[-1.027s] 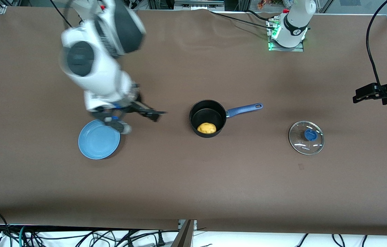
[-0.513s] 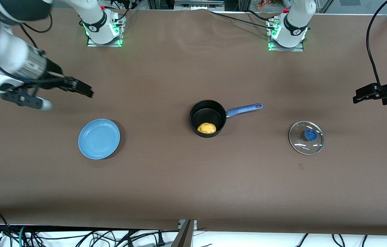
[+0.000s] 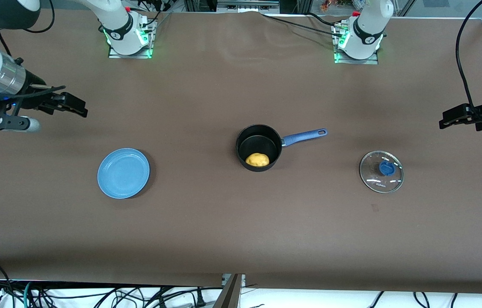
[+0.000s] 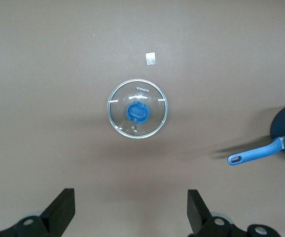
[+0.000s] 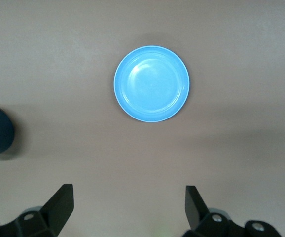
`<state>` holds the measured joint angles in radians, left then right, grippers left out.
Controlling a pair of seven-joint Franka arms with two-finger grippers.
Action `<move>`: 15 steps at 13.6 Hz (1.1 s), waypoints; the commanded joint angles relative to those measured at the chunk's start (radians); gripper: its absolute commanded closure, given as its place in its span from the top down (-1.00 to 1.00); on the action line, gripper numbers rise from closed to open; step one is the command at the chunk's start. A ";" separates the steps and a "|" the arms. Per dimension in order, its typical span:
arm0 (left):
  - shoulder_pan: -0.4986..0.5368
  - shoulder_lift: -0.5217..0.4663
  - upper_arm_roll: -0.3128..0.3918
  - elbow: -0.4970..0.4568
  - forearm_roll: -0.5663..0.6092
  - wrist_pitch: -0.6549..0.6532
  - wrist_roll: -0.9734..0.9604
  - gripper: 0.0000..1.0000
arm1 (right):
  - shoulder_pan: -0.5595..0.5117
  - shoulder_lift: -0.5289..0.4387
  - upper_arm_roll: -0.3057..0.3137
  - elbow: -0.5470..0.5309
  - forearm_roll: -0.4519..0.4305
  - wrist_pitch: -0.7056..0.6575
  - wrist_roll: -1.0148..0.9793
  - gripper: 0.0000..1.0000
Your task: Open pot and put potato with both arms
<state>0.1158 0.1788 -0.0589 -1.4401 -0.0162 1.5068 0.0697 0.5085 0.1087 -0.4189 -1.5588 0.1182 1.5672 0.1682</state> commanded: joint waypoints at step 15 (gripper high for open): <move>-0.010 0.019 -0.004 0.037 0.009 -0.023 -0.011 1.00 | -0.303 -0.110 0.342 -0.046 -0.087 0.025 -0.047 0.99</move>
<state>0.1150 0.1807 -0.0653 -1.4401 -0.0162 1.5068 0.0690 0.2105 0.0019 -0.0902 -1.6173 0.0559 1.5898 0.1384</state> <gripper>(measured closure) 0.000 0.000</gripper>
